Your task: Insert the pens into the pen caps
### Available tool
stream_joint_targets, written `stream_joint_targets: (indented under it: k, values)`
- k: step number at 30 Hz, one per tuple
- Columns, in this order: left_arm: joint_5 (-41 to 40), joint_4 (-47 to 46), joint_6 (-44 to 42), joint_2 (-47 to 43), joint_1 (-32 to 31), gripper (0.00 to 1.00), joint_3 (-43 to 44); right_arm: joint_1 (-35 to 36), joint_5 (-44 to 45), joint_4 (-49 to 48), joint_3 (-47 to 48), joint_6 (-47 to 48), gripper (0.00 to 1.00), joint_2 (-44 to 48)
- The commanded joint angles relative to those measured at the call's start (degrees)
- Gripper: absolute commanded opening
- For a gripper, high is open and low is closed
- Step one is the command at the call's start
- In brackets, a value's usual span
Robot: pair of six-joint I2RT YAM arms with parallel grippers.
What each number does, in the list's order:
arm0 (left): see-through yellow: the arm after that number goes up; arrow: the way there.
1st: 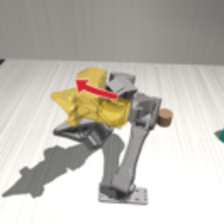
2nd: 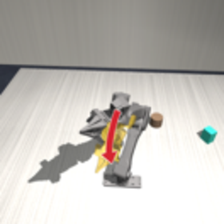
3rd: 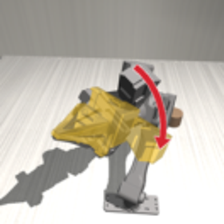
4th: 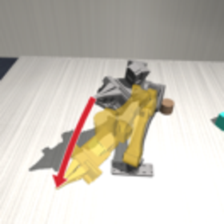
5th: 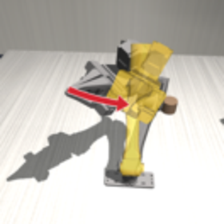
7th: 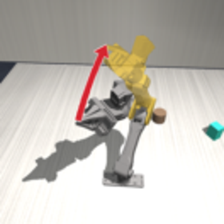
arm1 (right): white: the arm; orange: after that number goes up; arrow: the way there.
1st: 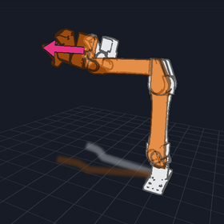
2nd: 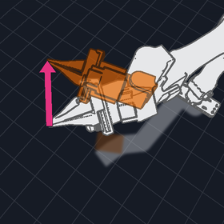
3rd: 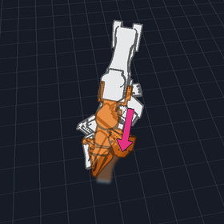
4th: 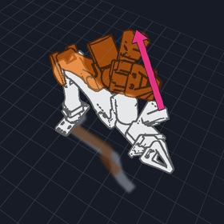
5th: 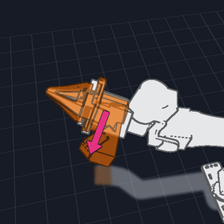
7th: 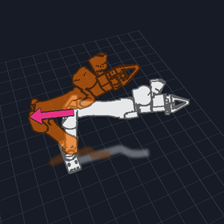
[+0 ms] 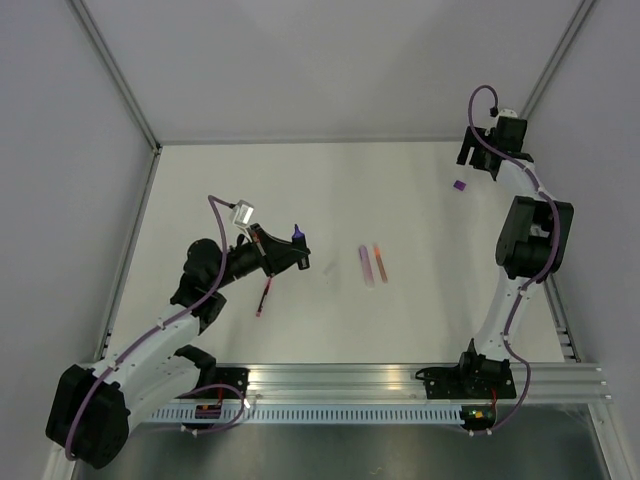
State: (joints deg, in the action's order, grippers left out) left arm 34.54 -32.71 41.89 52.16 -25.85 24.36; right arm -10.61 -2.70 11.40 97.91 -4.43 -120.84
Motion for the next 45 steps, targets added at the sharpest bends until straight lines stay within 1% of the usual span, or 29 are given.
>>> stream_joint_targets:
  k: [1,2,3,8,9,12,18,23,25,28,32,35,41,45]
  values:
    - [-0.79,-2.18,0.83,1.01,-0.08,0.02,-0.19,-1.78,-12.66,0.03,4.13,0.72,0.87,-3.43]
    - [-0.79,-2.18,1.0,1.36,-0.08,0.02,-0.19,-1.87,-16.34,-0.06,4.74,1.26,0.87,-5.18]
    - [-0.62,-2.62,1.26,1.71,-0.08,0.02,-0.1,-1.87,-17.94,0.2,6.58,1.7,0.87,-6.16]
    - [3.07,-8.42,6.01,4.7,-0.08,0.02,-0.98,-2.39,-18.57,1.69,12.65,-0.67,0.88,-12.39]
    - [3.25,-8.86,6.36,5.05,-0.08,0.02,-1.07,-2.66,-19.88,1.7,14.75,-1.54,0.88,-13.36]
    - [3.51,-9.74,7.24,6.28,-0.08,0.02,-1.16,-3.62,-22.43,1.17,17.22,-5.15,0.88,-16.62]
    - [4.65,-11.94,8.91,7.34,-0.08,0.02,-1.16,-5.29,-22.88,0.9,16.44,-6.56,0.87,-19.79]
    - [3.6,-10.1,7.16,7.16,-0.08,0.02,-0.8,-5.91,-29.9,0.73,15.65,-7.53,0.86,-21.46]
    - [3.69,-10.01,7.24,7.43,-0.08,0.02,-0.8,-5.91,-32.1,0.55,14.51,-7.09,0.85,-21.37]
    - [4.12,-10.36,7.76,7.43,-0.08,0.02,-0.63,-5.91,-32.46,2.84,12.05,-4.9,0.83,-19.62]
    - [4.48,-10.97,8.12,7.25,-0.08,0.02,-0.8,-5.74,-29.66,3.19,4.24,-2.52,0.82,-15.24]
    - [4.57,-10.97,8.47,7.34,-0.08,0.02,-0.89,-5.56,-29.47,4.68,1.33,-1.21,0.82,-11.97]
    - [4.39,-11.06,8.39,7.6,-0.08,0.02,-0.98,-4.6,-26.48,8.64,-1.75,1.61,0.81,-7.05]
    - [4.39,-10.88,8.21,8.65,-0.08,0.02,-0.89,-3.8,-23.76,11.62,-0.27,3.81,0.8,-6.69]
